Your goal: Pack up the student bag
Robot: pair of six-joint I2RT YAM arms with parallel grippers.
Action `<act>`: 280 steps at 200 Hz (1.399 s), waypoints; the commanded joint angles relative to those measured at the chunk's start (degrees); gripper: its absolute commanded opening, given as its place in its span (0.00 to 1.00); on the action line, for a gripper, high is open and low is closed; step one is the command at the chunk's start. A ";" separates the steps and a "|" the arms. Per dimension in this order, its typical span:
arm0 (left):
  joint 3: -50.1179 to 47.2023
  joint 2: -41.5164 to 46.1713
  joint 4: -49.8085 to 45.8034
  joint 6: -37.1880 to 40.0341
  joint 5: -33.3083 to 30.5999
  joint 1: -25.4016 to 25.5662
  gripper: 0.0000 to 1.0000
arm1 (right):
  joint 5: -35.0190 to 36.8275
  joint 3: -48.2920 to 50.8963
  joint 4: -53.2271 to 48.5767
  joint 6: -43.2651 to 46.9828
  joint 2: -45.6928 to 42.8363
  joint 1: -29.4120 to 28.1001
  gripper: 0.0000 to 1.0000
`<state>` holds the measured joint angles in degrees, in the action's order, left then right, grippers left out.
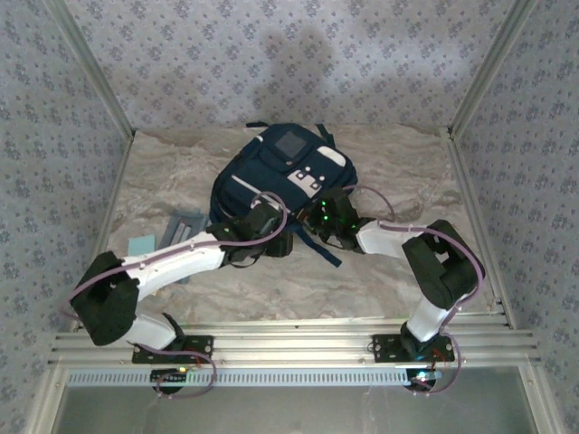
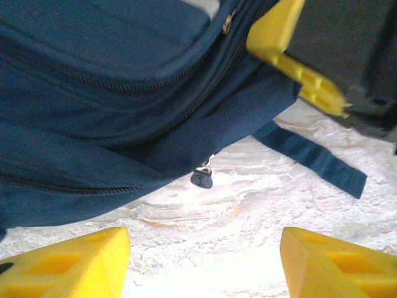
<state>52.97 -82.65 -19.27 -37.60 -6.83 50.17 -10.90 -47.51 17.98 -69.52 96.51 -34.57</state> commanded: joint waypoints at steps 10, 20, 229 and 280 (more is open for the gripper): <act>2.13 -3.56 -1.17 -1.91 0.16 0.46 0.62 | 1.32 -4.63 3.62 -0.65 -0.54 -0.59 0.00; 2.94 -5.04 -1.96 -2.37 0.18 0.45 0.62 | 1.36 -4.79 3.64 -0.74 -0.59 -0.52 0.00; 6.76 -9.91 -1.12 0.01 -9.40 -2.26 0.00 | 1.80 -0.17 4.01 -1.47 -3.91 4.48 0.00; 4.56 -4.57 -3.85 3.15 -4.42 -2.79 0.00 | 2.58 0.39 1.42 2.52 -5.07 8.20 0.00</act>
<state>58.83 -90.98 -19.38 -36.05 -10.70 49.06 -12.64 -46.96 19.44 -71.05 94.15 -29.28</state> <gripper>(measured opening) 0.039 0.069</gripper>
